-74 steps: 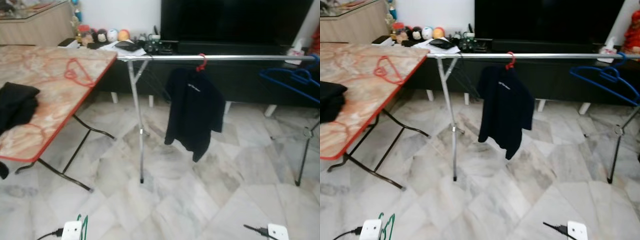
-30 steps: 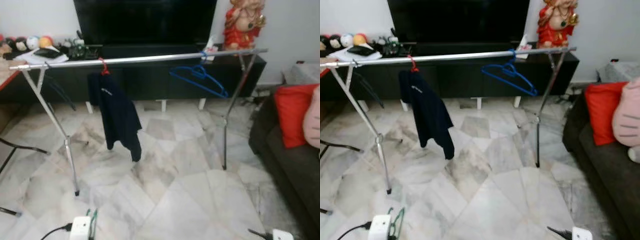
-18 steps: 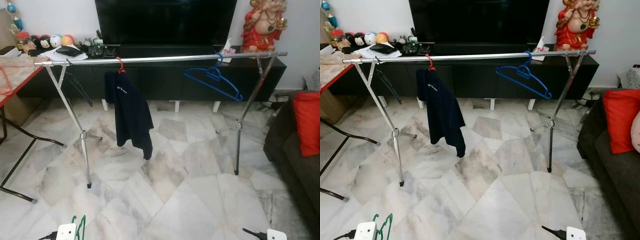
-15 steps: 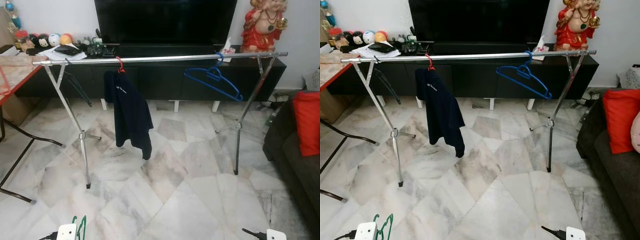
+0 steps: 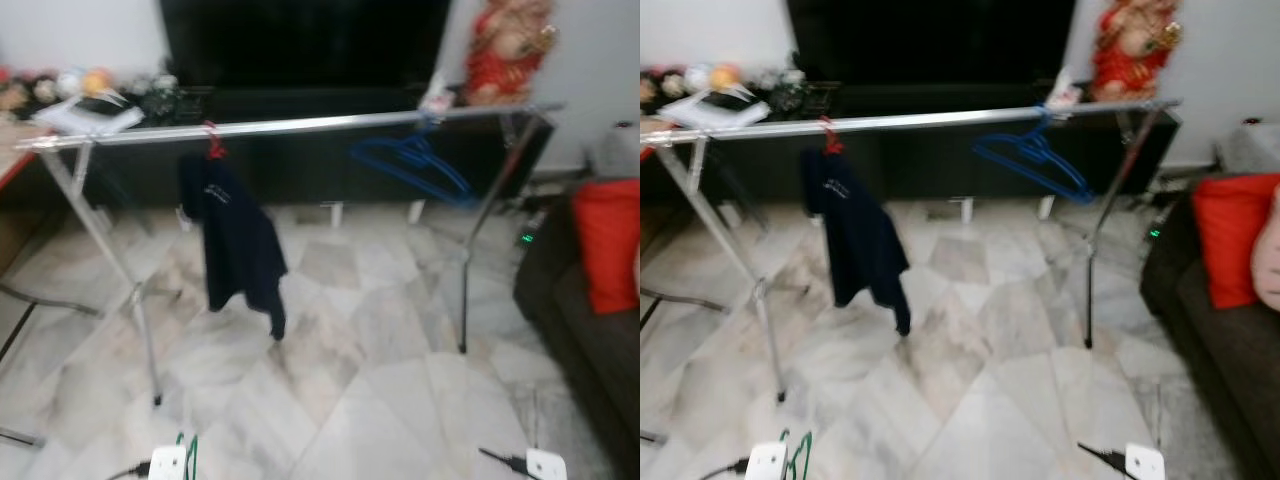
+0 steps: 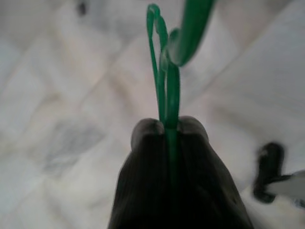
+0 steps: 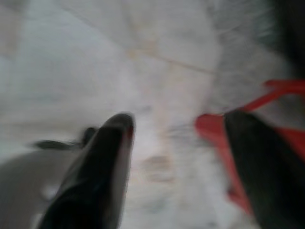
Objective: Hang hanger
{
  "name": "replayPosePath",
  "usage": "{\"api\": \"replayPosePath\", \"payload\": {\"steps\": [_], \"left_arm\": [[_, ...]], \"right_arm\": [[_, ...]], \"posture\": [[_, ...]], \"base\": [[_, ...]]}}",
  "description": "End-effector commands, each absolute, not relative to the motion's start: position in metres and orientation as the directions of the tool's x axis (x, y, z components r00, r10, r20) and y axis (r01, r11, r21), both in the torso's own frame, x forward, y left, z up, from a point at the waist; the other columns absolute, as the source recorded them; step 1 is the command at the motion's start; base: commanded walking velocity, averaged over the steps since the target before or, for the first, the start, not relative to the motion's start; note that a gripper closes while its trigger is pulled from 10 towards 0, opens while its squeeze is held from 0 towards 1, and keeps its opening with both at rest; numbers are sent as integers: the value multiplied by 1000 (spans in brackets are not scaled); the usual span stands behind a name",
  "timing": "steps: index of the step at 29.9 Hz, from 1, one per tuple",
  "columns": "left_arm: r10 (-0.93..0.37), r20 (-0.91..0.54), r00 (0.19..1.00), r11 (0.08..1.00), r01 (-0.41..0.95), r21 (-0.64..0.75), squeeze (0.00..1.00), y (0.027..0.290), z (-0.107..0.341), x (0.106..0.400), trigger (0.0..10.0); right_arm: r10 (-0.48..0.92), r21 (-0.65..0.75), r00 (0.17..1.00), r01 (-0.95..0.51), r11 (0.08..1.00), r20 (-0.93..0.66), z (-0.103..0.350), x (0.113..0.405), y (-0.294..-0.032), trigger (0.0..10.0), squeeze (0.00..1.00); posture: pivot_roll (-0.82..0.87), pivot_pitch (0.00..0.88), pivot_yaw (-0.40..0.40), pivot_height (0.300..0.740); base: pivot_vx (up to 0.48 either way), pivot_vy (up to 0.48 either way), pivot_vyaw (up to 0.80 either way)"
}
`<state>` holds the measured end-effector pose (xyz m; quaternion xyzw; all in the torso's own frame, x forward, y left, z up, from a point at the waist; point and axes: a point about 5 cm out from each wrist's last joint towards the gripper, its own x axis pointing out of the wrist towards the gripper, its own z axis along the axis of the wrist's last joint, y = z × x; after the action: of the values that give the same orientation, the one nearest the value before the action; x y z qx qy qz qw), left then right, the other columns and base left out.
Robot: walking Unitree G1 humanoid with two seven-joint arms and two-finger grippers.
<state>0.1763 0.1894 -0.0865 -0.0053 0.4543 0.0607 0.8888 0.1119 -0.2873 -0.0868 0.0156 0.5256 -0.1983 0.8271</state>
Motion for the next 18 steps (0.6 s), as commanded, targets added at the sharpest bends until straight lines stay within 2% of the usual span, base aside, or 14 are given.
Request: {"api": "replayPosePath", "payload": {"steps": [1,18], "left_arm": [[113,-824,555,992,-107,64,0,192,-90,168,10000],[122,-822,556,992,-102,78,0,207,-89,165,10000]], "right_arm": [[-293,-162,399,331,930,-869,-86,124,-281,10000,0],[-287,-157,401,328,932,-870,-86,124,-280,10000,0]], "posture": [[-12,0,-18,740],[-14,0,-13,740]], "base": [[326,0,0],[340,0,0]]}}
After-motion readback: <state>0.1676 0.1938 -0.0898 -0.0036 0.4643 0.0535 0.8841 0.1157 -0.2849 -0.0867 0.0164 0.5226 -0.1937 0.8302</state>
